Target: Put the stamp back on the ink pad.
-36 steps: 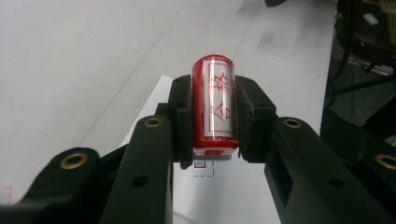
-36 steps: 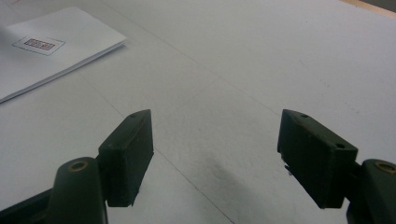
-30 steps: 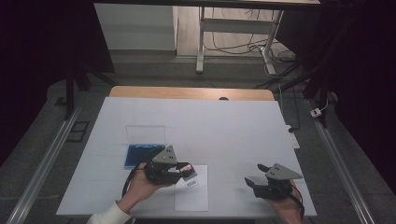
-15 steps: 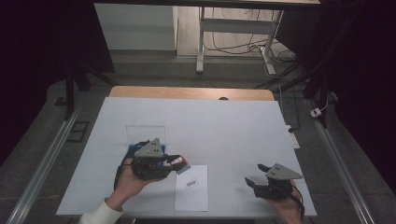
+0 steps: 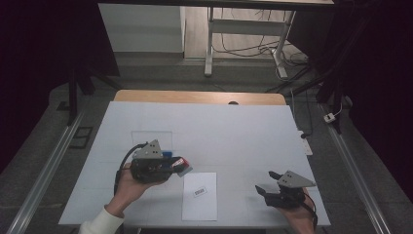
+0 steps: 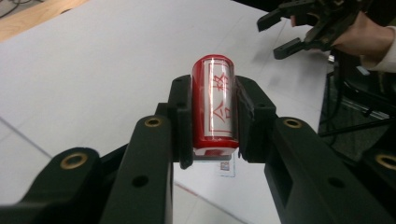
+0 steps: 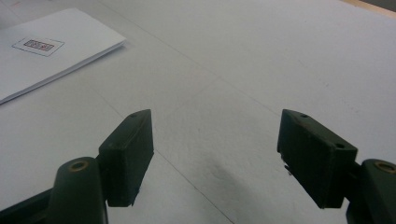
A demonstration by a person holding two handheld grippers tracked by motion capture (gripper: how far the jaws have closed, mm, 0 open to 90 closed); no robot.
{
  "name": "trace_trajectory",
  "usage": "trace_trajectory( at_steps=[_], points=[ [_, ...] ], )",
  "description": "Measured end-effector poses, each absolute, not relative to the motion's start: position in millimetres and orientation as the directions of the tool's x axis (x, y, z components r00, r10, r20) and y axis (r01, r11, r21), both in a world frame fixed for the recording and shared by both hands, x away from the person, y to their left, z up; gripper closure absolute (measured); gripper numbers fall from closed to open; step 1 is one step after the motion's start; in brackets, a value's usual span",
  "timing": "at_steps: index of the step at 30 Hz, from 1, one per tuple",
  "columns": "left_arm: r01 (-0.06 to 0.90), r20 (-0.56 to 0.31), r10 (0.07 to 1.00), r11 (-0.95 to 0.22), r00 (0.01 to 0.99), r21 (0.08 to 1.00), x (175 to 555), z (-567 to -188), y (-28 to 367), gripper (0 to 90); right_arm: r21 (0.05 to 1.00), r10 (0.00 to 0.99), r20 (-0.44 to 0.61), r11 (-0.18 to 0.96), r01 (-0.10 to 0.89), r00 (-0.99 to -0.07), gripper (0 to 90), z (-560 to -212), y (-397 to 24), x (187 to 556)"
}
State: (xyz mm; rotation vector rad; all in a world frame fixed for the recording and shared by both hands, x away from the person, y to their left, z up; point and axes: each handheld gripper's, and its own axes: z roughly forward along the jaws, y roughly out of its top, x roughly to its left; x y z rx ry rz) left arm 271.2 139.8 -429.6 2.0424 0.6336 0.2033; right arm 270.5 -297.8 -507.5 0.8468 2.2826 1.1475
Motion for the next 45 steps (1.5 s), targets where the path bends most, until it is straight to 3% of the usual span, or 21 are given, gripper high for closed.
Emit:
trace_trajectory(
  at_steps=[23, 45],
  points=[
    [0.465, -0.099, 0.668, -0.396, 0.737, 0.792, 296.1, -450.9, 187.9, 69.8, 0.823, 0.69, -0.117, 0.47, 0.318, -0.715, 26.3, -507.7, -297.1, 270.1],
    [0.562, 0.002, 0.757, -0.487, 0.654, 0.668, 318.9, -487.9, 206.8, 69.8, 0.818, 0.687, -0.117, 0.476, 0.323, -0.717, 26.3, -509.0, -296.6, 270.4]
  ],
)
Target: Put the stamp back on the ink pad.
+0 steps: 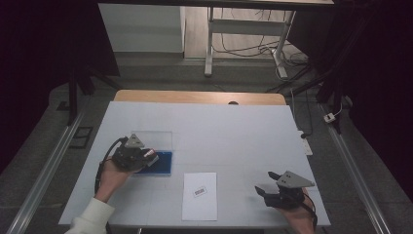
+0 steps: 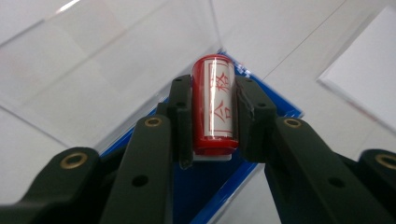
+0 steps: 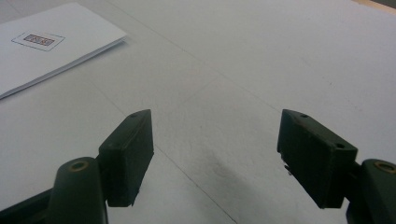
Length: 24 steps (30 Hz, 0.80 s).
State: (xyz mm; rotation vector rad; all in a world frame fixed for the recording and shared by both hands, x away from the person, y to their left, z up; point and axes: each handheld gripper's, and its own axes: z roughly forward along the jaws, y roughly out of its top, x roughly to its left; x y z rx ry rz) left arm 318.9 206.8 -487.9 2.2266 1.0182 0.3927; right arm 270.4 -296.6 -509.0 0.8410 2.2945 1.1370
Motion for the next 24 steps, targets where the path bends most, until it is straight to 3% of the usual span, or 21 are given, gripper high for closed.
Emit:
trace_trajectory(
  at_steps=[16, 24],
  points=[
    [0.571, 0.0, 0.753, -0.499, 0.658, 0.652, 321.5, -500.0, 205.1, 67.4, 0.816, 0.689, -0.115, 0.477, 0.328, -0.716, 26.3, -509.7, -296.5, 270.6],
    [0.529, 0.008, 0.772, -0.443, 0.635, 0.724, 303.1, -489.7, 209.9, 36.5, 0.815, 0.688, -0.107, 0.474, 0.334, -0.718, 26.2, -510.9, -296.7, 272.4]
  ],
)
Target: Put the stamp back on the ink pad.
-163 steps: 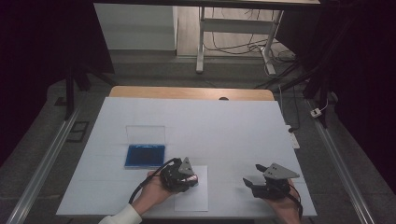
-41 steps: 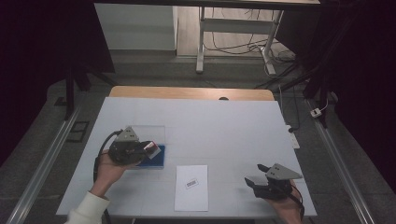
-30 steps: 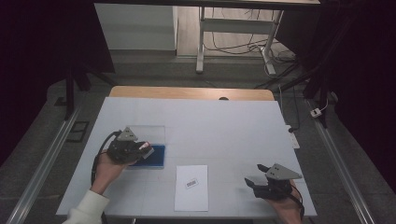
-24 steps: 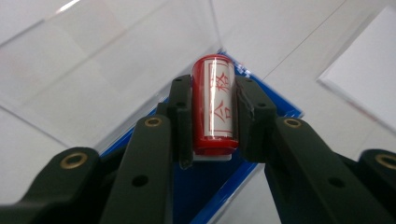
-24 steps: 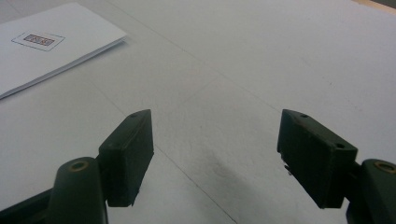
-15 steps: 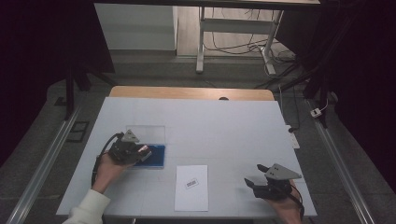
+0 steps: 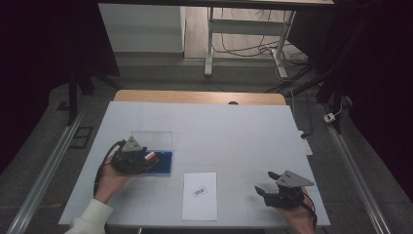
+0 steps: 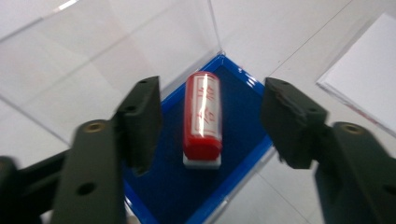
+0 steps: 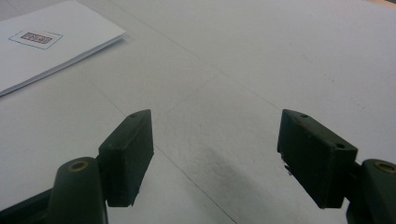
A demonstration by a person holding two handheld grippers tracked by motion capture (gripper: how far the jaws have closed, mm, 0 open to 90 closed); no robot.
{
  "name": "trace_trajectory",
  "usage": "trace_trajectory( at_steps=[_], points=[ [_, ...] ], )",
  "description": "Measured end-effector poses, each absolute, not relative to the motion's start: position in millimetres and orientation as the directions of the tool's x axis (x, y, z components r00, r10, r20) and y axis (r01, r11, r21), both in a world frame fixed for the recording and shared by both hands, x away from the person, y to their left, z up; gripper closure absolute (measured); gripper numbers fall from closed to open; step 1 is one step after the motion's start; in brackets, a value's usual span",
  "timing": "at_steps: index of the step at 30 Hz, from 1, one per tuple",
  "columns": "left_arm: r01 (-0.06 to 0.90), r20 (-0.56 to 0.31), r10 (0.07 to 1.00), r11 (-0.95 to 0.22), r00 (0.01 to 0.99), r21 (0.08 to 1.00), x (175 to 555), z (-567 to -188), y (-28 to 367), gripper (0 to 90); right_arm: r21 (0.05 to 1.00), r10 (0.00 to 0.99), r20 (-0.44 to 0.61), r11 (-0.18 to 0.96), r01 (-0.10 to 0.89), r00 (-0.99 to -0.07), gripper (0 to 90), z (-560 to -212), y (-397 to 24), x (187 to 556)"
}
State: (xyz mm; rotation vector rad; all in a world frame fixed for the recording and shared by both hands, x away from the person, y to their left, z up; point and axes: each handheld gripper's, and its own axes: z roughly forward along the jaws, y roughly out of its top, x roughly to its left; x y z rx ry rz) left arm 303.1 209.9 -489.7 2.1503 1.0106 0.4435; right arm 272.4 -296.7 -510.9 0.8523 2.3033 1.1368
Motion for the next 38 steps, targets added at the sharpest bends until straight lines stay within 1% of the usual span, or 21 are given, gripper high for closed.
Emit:
trace_trajectory(
  at_steps=[2, 5, 11, 19, 23, 38],
  points=[
    [0.525, -0.001, 0.778, -0.424, 0.629, 0.738, 295.2, -488.9, 212.7, 32.0, 0.814, 0.689, -0.109, 0.475, 0.334, -0.716, 26.2, -510.6, -297.4, 272.6],
    [0.537, -0.021, 0.794, -0.391, 0.607, 0.748, 282.8, -490.5, 216.7, 27.8, 0.818, 0.689, -0.104, 0.469, 0.332, -0.717, 26.2, -511.0, -298.8, 273.7],
    [0.536, -0.041, 0.797, -0.366, 0.602, 0.761, 255.5, -497.8, 221.8, 23.1, 0.826, 0.686, -0.099, 0.461, 0.325, -0.721, 26.2, -511.7, -299.6, 275.0],
    [0.539, -0.094, 0.785, -0.328, 0.612, 0.776, 228.4, -508.7, 229.8, 23.1, 0.832, 0.682, -0.105, 0.458, 0.311, -0.724, 26.2, -510.8, -300.0, 274.9],
    [0.541, -0.097, 0.776, -0.338, 0.623, 0.77, 220.5, -512.9, 231.0, 23.2, 0.831, 0.683, -0.104, 0.459, 0.314, -0.723, 26.3, -511.0, -300.4, 274.8],
    [0.553, -0.105, 0.775, -0.342, 0.624, 0.76, 220.7, -516.8, 230.0, 23.5, 0.841, 0.674, -0.117, 0.458, 0.288, -0.729, 26.3, -508.9, -300.3, 271.8]
  ],
)
